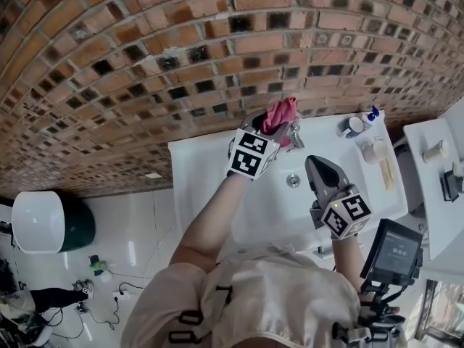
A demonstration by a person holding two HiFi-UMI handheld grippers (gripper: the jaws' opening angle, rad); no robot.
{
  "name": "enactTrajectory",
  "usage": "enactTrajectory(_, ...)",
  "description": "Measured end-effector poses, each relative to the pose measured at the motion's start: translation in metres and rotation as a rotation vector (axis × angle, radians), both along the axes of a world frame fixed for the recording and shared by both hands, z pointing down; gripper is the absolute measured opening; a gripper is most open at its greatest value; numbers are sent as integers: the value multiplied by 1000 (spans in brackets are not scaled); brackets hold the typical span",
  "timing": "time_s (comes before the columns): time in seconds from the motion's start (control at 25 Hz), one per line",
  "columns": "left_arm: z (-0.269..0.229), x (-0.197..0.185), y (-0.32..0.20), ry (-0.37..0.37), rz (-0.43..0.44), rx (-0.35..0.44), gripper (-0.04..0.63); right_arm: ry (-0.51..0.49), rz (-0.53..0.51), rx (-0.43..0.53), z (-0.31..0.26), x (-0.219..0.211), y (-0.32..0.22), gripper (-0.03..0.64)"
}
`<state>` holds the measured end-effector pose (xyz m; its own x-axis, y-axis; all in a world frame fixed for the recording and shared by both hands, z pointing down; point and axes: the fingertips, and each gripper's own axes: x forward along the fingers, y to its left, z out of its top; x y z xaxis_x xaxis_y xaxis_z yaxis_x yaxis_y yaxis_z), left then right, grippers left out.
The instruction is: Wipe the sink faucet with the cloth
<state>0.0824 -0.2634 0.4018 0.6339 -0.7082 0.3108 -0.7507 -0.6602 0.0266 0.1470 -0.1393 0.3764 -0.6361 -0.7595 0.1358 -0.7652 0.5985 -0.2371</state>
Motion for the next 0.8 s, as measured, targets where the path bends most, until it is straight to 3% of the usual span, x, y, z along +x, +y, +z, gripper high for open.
enactTrajectory(0.28, 17, 2, -27, -11, -43, 4, 160, -9, 25, -33, 14, 20, -13, -11)
enactTrajectory(0.56, 28, -27, -23, 153, -110, -47, 167, -27, 9, -49, 20, 13, -20, -10)
enactTrajectory(0.8, 47, -46, -13, 186, -165, -83, 169, -21, -24, -59, 27, 4, -19, -10)
